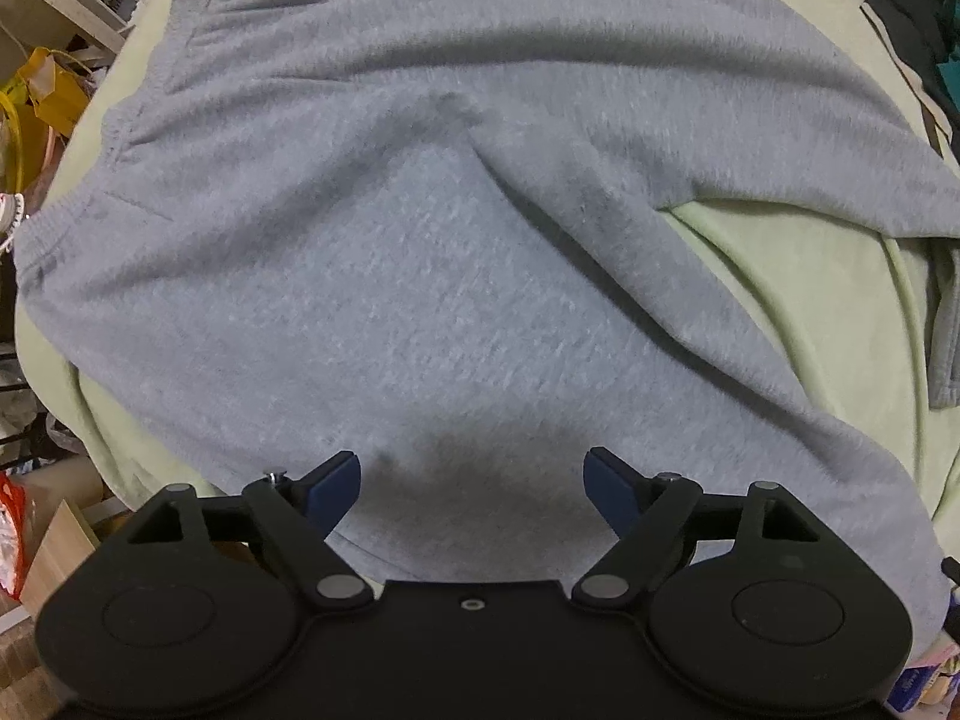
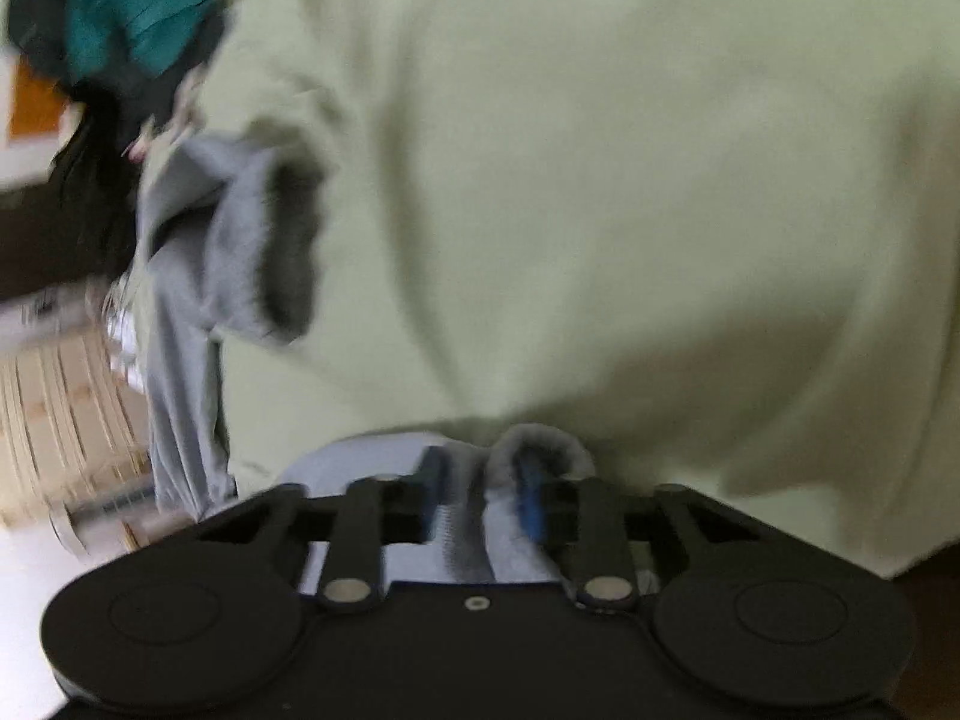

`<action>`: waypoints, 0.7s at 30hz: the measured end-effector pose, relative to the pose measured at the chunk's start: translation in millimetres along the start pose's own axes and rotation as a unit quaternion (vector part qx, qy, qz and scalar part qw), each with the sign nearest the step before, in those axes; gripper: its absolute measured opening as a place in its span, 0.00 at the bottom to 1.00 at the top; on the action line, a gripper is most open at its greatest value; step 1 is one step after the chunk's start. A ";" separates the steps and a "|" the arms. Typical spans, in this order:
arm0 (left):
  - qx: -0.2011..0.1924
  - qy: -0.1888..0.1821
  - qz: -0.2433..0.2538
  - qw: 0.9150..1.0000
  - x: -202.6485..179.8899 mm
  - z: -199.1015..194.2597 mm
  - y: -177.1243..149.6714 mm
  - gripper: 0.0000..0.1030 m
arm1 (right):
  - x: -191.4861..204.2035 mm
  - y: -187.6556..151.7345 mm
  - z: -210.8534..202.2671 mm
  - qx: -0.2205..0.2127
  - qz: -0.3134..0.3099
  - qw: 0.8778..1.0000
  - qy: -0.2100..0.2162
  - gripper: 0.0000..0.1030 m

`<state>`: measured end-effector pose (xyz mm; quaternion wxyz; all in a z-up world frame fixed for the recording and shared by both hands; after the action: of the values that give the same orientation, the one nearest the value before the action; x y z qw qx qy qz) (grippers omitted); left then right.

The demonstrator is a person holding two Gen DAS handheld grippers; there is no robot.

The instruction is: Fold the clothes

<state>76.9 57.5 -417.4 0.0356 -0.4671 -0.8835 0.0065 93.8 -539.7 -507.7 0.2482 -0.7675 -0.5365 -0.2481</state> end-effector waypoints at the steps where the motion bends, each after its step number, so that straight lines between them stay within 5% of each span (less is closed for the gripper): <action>1: 0.000 0.002 -0.002 1.000 -0.7 1.5 -0.2 0.84 | 8.2 0.2 -4.8 -0.004 -0.017 1.000 -0.007 0.16; 5: -0.001 0.007 -0.012 1.000 -1.2 2.6 2.8 0.84 | 44.9 -0.5 -30.5 -0.051 -0.077 0.996 -0.010 0.10; 8: -0.007 0.011 -0.022 1.000 -0.1 2.3 6.7 0.85 | 80.9 -11.0 -60.8 -0.101 -0.160 0.981 -0.045 0.07; 12: -0.009 0.017 -0.036 0.999 1.7 4.1 10.3 0.85 | 140.8 -45.7 -63.5 -0.091 -0.304 0.945 -0.073 0.07; 14: -0.009 0.017 -0.035 0.999 0.8 4.3 10.9 0.85 | 161.1 -68.4 -54.4 -0.074 -0.381 0.915 -0.107 0.07; 15: -0.010 0.016 -0.034 0.999 0.0 4.2 11.1 0.85 | 166.8 -84.8 -39.5 -0.057 -0.436 0.886 -0.147 0.07; 21: -0.006 0.015 -0.018 1.000 -6.7 5.6 10.1 0.85 | 123.6 -115.8 15.7 0.023 -0.420 0.888 -0.187 0.07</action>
<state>88.6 57.8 -423.8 0.0461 -0.4516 -0.8910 -0.0063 23.3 -408.1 -426.2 0.0332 -0.4969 -0.8506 -0.1689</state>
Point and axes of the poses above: each gripper's, at about its wrist camera, not at the fingertips, and z roughly the way its jaws point, x to its left, y to its top, the point moved 6 cm from there along z, roughly the way its jaws point, and after that the axes turned 8 degrees about -z, right-handed, at the moved point
